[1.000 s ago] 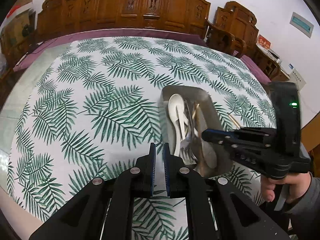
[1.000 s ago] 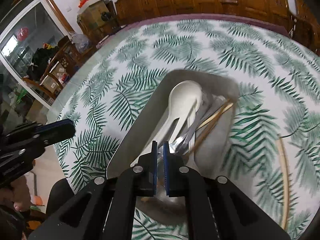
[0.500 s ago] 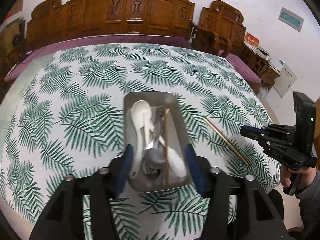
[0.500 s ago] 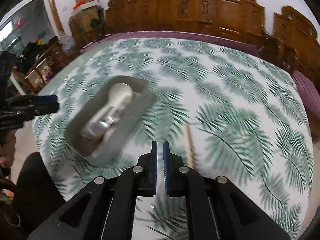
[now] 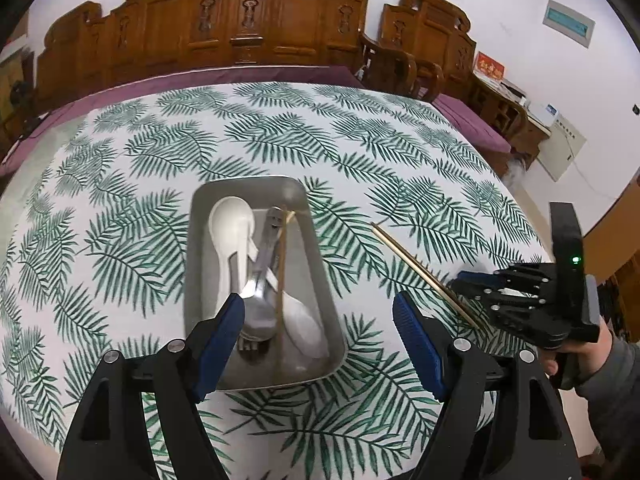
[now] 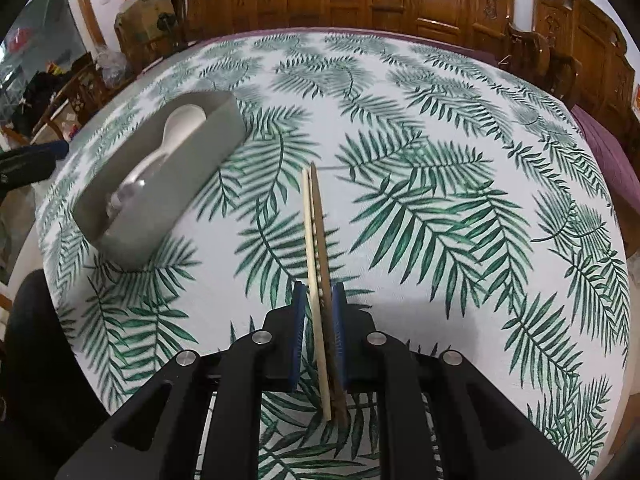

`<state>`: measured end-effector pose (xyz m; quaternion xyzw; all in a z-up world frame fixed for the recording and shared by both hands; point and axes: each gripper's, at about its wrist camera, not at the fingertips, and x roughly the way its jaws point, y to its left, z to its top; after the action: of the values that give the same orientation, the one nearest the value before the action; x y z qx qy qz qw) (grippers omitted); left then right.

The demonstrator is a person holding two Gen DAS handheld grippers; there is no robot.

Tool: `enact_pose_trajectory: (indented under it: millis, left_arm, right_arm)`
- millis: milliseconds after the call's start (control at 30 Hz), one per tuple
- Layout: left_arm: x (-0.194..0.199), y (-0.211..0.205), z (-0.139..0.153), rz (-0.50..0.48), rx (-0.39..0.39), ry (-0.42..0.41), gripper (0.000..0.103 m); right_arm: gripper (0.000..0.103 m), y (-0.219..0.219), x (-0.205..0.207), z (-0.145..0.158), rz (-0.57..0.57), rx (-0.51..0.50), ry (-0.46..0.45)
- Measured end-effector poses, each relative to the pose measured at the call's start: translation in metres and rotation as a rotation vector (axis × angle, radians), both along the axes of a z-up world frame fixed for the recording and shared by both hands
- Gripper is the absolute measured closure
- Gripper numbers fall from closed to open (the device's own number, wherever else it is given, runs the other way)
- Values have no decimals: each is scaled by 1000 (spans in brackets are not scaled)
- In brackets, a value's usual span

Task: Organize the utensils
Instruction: 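Grasp the wooden chopstick on the cloth with the right tool and lift it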

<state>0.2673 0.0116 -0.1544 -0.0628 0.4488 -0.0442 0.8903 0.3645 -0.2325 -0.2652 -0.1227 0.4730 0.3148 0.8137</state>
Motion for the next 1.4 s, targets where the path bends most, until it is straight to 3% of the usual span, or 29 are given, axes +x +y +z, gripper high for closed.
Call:
enact_pose_trajectory:
  millis: [400,433,533,833,1267,1400]
  left_arm:
    - [-1,-30,-8,-48,22,25,30]
    - [-1,-33,-8,-50,25,26,30]
    - [1,-41,-8,-57,33,25,30]
    - [18,-76,-19,-101,45,31,30]
    - [56,-133,-66,-169,57,97,30]
    - [72,-144,-80,-162,58,124,38]
  right_arm:
    - [88,7,5,-19,35,-107,-36]
    - [96,7,5,-19,38,-108,-35]
    - [97,2,3,-18,36,-103,-27]
    - [97,-50,-14,6,-78,4,-10]
    - [97,-99,-16,-4,-185,75,20]
    - [97,-104,-14,-7,-190,88,29]
